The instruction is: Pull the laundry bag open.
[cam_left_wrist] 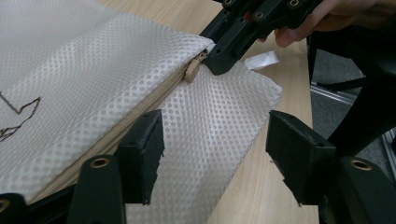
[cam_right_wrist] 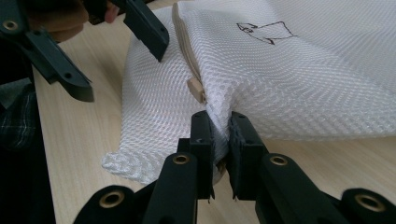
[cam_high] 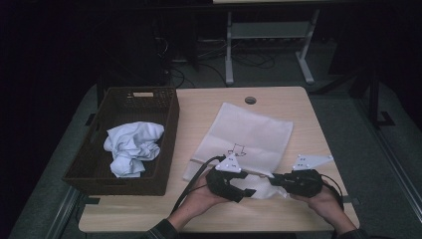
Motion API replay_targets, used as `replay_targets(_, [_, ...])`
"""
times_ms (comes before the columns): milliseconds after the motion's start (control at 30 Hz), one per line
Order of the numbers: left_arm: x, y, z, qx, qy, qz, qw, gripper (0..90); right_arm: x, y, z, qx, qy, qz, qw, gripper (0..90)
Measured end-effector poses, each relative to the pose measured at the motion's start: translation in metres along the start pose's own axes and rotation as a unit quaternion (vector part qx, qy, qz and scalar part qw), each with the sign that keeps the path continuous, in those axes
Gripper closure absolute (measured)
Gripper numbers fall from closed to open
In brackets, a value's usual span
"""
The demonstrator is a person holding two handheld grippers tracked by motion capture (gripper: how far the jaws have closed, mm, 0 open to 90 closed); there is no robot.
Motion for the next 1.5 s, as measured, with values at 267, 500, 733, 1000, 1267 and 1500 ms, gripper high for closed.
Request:
replay_targets(267, [0.004,-0.001,0.006,-0.004,-0.001,0.004,1.0,50.8,0.003,-0.007,0.001,0.012,0.004,-0.008,0.9999,81.0])
replay_targets(500, [0.009,0.001,0.013,-0.008,-0.003,0.01,0.9999,59.9,0.004,-0.01,0.001,0.015,0.006,-0.011,0.9998,81.2])
replay_targets(733, [0.012,-0.001,0.019,-0.01,-0.002,0.012,0.9999,73.8,0.005,-0.015,0.001,0.02,0.012,-0.017,0.9996,81.4])
replay_targets(1000, [0.013,-0.004,0.021,-0.008,0.003,0.017,0.9998,85.7,0.005,-0.017,0.001,0.021,0.016,-0.017,0.9995,81.6])
replay_targets(1267, [0.013,-0.004,0.019,-0.01,0.0,0.018,0.9998,87.2,0.004,-0.017,0.001,0.017,0.017,-0.016,0.9996,82.1])
replay_targets(1500, [0.012,-0.005,0.018,-0.016,-0.007,0.007,0.9998,87.4,0.004,-0.019,0.001,0.011,0.014,-0.016,0.9997,83.1])
Point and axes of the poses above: each handheld gripper's, and its own axes: z roughly forward along the jaws, x roughly out of its top, y roughly to its right, the point moved 2 cm from there along z, roughly forward along the jaws, and after that the axes turned 9 degrees about -y, right-handed, at the moved point
